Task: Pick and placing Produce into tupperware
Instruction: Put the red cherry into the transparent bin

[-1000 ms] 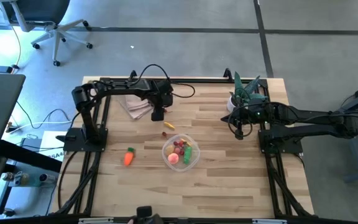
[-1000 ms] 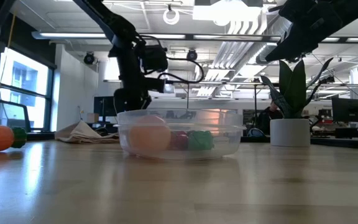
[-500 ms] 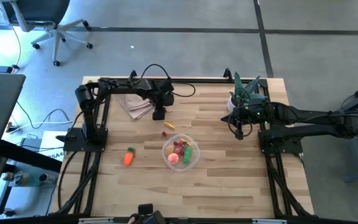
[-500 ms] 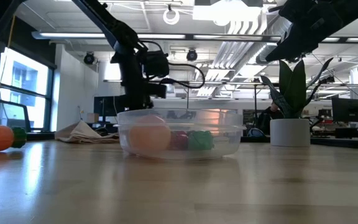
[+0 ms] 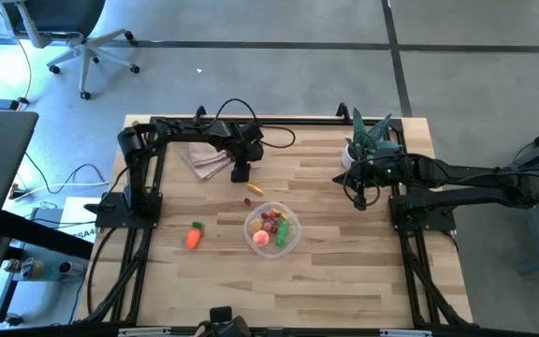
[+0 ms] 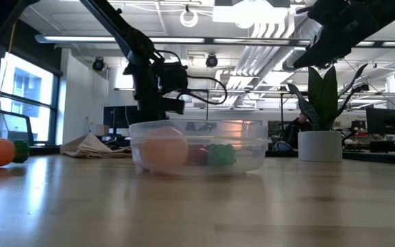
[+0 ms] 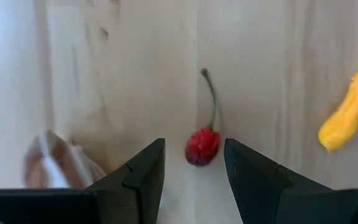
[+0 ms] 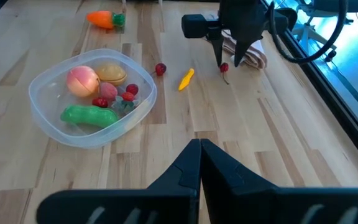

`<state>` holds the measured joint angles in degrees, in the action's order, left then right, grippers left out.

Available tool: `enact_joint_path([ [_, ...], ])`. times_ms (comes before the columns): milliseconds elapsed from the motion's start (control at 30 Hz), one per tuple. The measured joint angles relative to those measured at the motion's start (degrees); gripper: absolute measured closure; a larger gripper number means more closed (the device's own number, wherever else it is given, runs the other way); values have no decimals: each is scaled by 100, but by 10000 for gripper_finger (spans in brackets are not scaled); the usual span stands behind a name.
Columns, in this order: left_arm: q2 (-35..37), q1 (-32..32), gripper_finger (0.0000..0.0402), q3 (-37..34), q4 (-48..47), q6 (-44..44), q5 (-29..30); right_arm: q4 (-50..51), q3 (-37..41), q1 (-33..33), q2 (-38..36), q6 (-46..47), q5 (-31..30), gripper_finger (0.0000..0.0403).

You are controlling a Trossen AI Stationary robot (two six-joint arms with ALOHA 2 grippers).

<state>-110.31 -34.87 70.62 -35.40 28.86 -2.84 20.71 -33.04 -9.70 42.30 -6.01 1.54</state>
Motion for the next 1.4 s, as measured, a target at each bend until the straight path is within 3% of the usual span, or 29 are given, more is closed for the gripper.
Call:
enact_joint_path([
  [1000,-209,0,247,3,5,-64,-110,2,0,-1,0,1,0,403],
  [1400,-209,0,319,1,-52,-76,-163,2,0,0,0,0,-2,403],
])
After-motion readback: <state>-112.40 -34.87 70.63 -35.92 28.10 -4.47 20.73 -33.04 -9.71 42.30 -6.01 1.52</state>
